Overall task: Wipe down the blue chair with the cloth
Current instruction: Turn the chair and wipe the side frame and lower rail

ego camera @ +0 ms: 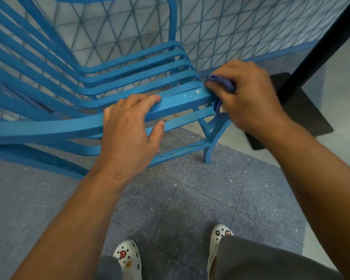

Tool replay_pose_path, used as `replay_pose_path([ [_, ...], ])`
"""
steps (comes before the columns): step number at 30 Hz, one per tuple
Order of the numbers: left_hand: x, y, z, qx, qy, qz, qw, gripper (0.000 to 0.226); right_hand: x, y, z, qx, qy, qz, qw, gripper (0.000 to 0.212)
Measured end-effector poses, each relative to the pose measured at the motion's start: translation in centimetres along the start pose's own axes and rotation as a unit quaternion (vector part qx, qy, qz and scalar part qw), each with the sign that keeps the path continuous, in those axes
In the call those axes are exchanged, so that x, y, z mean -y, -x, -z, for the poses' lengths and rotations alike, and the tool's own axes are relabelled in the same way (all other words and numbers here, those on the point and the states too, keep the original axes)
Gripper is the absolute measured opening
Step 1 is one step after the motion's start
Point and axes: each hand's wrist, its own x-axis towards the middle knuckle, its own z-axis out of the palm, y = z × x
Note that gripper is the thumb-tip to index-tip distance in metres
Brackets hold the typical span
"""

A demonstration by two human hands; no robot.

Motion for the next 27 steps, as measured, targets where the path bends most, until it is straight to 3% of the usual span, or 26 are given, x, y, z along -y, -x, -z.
replay_pose_path([
  [2, 0.1, -0.1, 0.0, 0.001, 0.000, -0.001, 1.000, 0.048, 1.2, 0.8, -0.8, 0.030, 0.028, 0.027, 0.999, 0.018],
  [5, 0.2, -0.1, 0.0, 0.002, 0.004, -0.002, 1.000, 0.048, 2.4, 1.4, -0.3, 0.073, -0.018, 0.060, 0.995, 0.014],
  [9, 0.3, 0.0, 0.0, -0.002, 0.024, -0.003, 1.000, 0.052, 0.6, -0.8, 1.3, -0.010, 0.001, 0.012, 1.000, 0.017],
  [11, 0.2, 0.1, 0.2, 0.001, 0.038, 0.004, 0.999, 0.058, 1.0, -1.0, 0.0, 0.008, 0.044, -0.017, 0.999, 0.019],
  [15, 0.1, 0.2, 0.7, 0.033, 0.072, 0.036, 0.996, 0.082, 4.7, 0.5, -3.3, 0.042, 0.046, 0.076, 0.995, 0.023],
  [19, 0.2, 0.4, 1.3, 0.049, 0.120, 0.061, 0.990, 0.102, 6.0, 0.7, -3.5, -0.031, 0.000, 0.114, 0.993, 0.022],
  [23, 0.0, 0.3, 1.7, 0.037, 0.142, 0.072, 0.987, 0.108, 6.7, 2.5, -6.2, -0.022, 0.060, 0.155, 0.986, 0.024],
  [27, 0.6, 0.4, 1.9, 0.043, 0.143, 0.057, 0.987, 0.105, 3.3, 2.8, -5.9, -0.065, 0.063, 0.160, 0.983, 0.026],
])
